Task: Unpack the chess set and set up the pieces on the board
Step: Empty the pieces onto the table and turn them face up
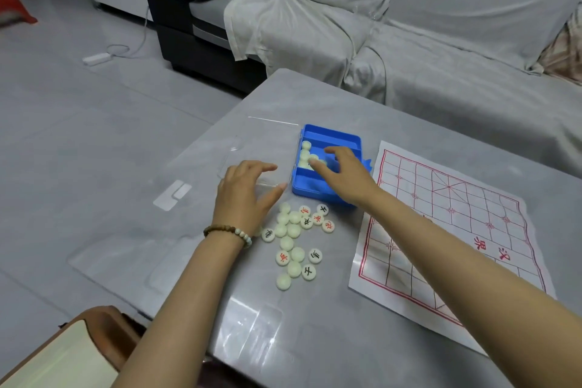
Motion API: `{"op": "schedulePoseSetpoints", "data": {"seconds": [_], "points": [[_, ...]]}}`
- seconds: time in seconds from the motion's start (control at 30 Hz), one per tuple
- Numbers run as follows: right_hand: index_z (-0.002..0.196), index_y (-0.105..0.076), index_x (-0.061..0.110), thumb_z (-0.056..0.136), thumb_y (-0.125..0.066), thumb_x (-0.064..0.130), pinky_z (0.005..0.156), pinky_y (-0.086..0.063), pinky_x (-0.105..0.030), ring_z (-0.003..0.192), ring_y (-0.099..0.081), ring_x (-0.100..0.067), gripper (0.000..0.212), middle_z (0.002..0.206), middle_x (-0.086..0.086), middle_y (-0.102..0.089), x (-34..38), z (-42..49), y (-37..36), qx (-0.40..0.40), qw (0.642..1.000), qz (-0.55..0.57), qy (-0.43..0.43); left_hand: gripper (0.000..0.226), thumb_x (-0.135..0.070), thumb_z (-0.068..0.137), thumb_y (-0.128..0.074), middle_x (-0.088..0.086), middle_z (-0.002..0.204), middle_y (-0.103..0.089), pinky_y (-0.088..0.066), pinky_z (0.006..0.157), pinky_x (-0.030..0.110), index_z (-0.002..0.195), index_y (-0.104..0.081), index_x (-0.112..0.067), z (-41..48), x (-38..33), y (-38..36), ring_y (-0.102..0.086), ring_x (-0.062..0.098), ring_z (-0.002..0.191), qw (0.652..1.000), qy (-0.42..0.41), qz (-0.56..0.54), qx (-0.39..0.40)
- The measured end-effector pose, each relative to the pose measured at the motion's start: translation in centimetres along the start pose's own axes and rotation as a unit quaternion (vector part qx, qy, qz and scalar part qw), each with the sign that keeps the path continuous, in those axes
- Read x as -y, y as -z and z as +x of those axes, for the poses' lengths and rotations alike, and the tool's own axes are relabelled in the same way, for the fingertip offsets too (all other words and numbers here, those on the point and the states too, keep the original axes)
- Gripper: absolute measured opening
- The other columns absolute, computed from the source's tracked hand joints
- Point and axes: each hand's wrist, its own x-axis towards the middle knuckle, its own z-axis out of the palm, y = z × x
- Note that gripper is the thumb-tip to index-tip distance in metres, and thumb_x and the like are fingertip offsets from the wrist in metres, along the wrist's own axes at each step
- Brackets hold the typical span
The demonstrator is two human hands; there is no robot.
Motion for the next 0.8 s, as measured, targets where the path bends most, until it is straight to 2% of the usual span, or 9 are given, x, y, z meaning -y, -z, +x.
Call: {"op": "schedulePoseSetpoints", "data": {"seconds": [0.03,0.07,0.1,0.13,0.23,0.33,0.5,0.67,0.8], "points": [[0.105,-0.057,0.015,0.09,-0.045,0.057,0.085,-0.04,-0.032,0.102,-0.05,-0.015,0.046,0.11,0.002,-0.054,0.0,1.4,-0.4,0.0,1.0,-0.013,-0.009,0.037,-0.041,0.085,-0.061,-0.004,0.124,-0.055,-0.034,0.099,0.03,0.118,-0.059,-0.024,0.3,0.0,-0.3,-0.045,0.017,0.117,1.0,-0.007,0.018,0.002],[0.08,-0.054,0.015,0.09,-0.042,0.059,0.076,-0.039,-0.035,0.086,-0.049,-0.018,0.046,0.087,0.001,-0.052,0.2,2.6,-0.8,-0.014,0.999,-0.03,-0.008,0.04,-0.043,0.086,-0.058,-0.003,0.13,-0.053,-0.028,0.105,0.031,0.122,-0.057,-0.024,0.5,0.1,-0.5,-0.041,0.018,0.125,0.999,-0.006,0.032,0.014],[0.065,-0.044,0.017,0.09,-0.04,0.061,0.071,-0.036,-0.035,0.08,-0.046,-0.02,0.051,0.076,0.0,-0.046,0.4,3.6,-1.3,-0.026,0.999,-0.038,-0.009,0.044,-0.045,0.087,-0.055,-0.003,0.137,-0.048,-0.02,0.11,0.032,0.126,-0.053,-0.025,0.7,0.3,-0.7,-0.033,0.018,0.132,0.998,0.004,0.044,0.036],[0.06,-0.039,0.019,0.089,-0.038,0.063,0.07,-0.035,-0.034,0.084,-0.046,-0.022,0.052,0.076,-0.002,-0.044,0.6,4.5,-1.7,-0.035,0.998,-0.043,-0.014,0.048,-0.048,0.089,-0.051,-0.004,0.142,-0.042,-0.012,0.113,0.033,0.131,-0.049,-0.025,0.8,0.6,-0.9,-0.026,0.017,0.138,0.996,0.018,0.056,0.063],[0.078,-0.049,0.02,0.088,-0.038,0.062,0.081,-0.037,-0.037,0.104,-0.044,-0.024,0.045,0.1,-0.006,-0.049,0.9,5.7,-2.8,-0.049,0.996,-0.074,-0.014,0.051,-0.051,0.092,-0.039,-0.006,0.149,-0.031,-0.002,0.115,0.033,0.137,-0.041,-0.026,1.0,1.4,-1.2,-0.015,0.015,0.142,0.99,0.034,0.083,0.109],[0.1,-0.051,0.016,0.09,-0.043,0.057,0.086,-0.039,-0.036,0.101,-0.042,-0.019,0.043,0.106,0.0,-0.046,0.6,5.3,-3.4,-0.045,0.994,-0.095,0.026,0.05,-0.049,0.094,-0.033,-0.007,0.15,-0.031,-0.002,0.115,0.032,0.138,-0.04,-0.026,1.1,1.4,-1.1,-0.016,0.013,0.142,0.991,0.038,0.076,0.106],[0.09,-0.043,0.019,0.09,-0.044,0.057,0.069,-0.036,-0.03,0.08,-0.044,-0.016,0.038,0.091,0.002,-0.046,0.1,4.8,-3.7,-0.067,0.983,-0.144,0.096,0.049,-0.048,0.095,-0.033,-0.007,0.15,-0.03,-0.002,0.116,0.034,0.139,-0.038,-0.027,0.9,1.3,-1.2,-0.016,0.014,0.141,0.989,0.03,0.1,0.108],[0.076,-0.053,0.013,0.092,-0.04,0.056,0.062,-0.04,-0.032,0.07,-0.051,-0.017,0.047,0.078,0.0,-0.054,-0.2,4.9,-3.3,-0.063,0.983,-0.14,0.098,0.048,-0.047,0.095,-0.032,-0.007,0.15,-0.03,-0.003,0.116,0.035,0.138,-0.039,-0.027,1.0,1.3,-1.4,-0.016,0.014,0.141,0.989,0.03,0.102,0.103],[0.062,-0.046,0.014,0.093,-0.04,0.054,0.054,-0.036,-0.032,0.056,-0.044,-0.016,0.051,0.06,-0.002,-0.049,-0.3,4.8,-3.4,-0.069,0.985,-0.133,0.091,0.048,-0.047,0.095,-0.031,-0.007,0.15,-0.03,-0.003,0.116,0.035,0.138,-0.039,-0.027,0.9,1.3,-1.3,-0.017,0.014,0.141,0.989,0.028,0.104,0.103]]}}
